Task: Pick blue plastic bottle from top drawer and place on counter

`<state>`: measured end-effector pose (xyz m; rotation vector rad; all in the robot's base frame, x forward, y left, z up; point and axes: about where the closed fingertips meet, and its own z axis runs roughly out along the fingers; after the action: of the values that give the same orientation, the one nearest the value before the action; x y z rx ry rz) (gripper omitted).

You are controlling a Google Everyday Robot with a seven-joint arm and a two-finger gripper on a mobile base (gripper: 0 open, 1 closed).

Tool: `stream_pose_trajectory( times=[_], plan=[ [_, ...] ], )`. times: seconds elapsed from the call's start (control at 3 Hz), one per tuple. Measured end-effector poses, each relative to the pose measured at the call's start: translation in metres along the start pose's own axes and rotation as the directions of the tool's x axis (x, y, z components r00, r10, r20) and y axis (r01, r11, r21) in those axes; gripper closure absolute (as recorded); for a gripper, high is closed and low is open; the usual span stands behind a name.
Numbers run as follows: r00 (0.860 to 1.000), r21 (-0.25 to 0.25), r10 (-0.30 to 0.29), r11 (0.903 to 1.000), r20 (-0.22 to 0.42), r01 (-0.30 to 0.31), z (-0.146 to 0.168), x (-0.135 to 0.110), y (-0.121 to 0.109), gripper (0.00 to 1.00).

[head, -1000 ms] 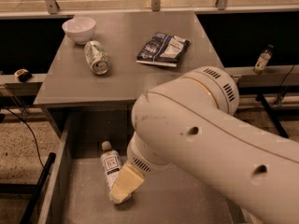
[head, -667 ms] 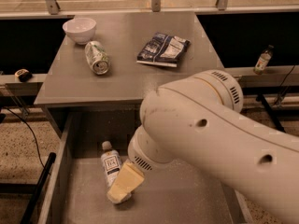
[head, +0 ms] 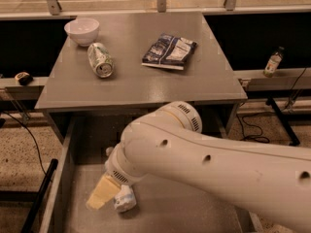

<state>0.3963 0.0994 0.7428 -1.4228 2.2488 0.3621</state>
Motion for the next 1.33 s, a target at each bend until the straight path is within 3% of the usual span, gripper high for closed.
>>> stream_pose_trajectory(
  times=[0.67, 1.33],
  plan=[
    [0.994, 0.026, 0.073, 0.9968, 0.084, -0.075, 0.058, -0.008, -0.018, 0.0],
    [0.99, 0.033, 0.121, 0.9918, 0.066, -0.124, 0.086, 0.005, -0.027, 0.0]
  ],
)
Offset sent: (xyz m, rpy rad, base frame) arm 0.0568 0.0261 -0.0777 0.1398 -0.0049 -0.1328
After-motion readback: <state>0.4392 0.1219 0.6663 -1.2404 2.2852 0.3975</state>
